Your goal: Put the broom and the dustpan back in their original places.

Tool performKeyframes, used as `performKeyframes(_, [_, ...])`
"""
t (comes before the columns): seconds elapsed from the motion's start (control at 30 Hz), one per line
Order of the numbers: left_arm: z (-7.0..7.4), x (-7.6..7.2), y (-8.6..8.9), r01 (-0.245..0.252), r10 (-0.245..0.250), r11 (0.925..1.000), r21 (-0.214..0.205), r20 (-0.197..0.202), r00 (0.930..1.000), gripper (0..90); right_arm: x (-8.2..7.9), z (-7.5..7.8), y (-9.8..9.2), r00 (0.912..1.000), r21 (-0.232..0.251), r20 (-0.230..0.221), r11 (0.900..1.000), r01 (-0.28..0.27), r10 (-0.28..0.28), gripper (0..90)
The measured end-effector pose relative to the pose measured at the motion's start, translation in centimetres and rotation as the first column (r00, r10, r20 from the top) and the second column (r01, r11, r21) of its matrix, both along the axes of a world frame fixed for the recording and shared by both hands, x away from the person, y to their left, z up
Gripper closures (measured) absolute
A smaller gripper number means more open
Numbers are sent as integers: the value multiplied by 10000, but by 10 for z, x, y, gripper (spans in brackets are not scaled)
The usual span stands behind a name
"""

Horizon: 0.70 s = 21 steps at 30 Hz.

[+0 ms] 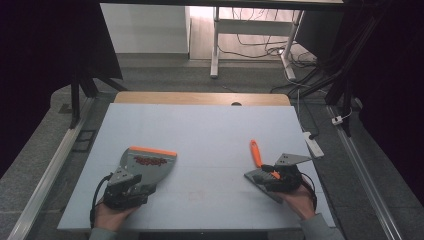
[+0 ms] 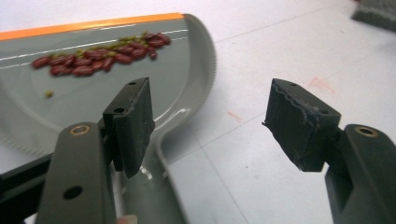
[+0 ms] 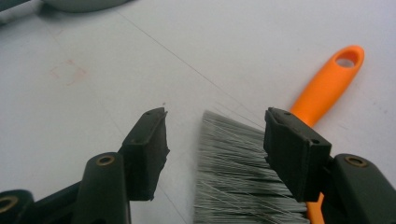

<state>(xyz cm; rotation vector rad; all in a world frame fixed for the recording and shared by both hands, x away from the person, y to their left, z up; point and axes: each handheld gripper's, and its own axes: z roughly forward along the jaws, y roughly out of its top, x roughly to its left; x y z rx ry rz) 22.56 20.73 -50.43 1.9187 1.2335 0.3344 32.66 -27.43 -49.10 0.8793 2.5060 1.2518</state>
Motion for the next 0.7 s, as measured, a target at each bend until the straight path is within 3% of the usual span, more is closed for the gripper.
performKeyframes(0.23, [-1,7,-4,460,-460,9989,-1,-18,9989,333,-4,0,-1,9997,47,211,9999,-141,140,414])
performKeyframes(0.7, [-1,9,-4,629,-629,9980,-57,-69,9980,334,-6,0,-1,9986,13,470,9997,-249,248,424])
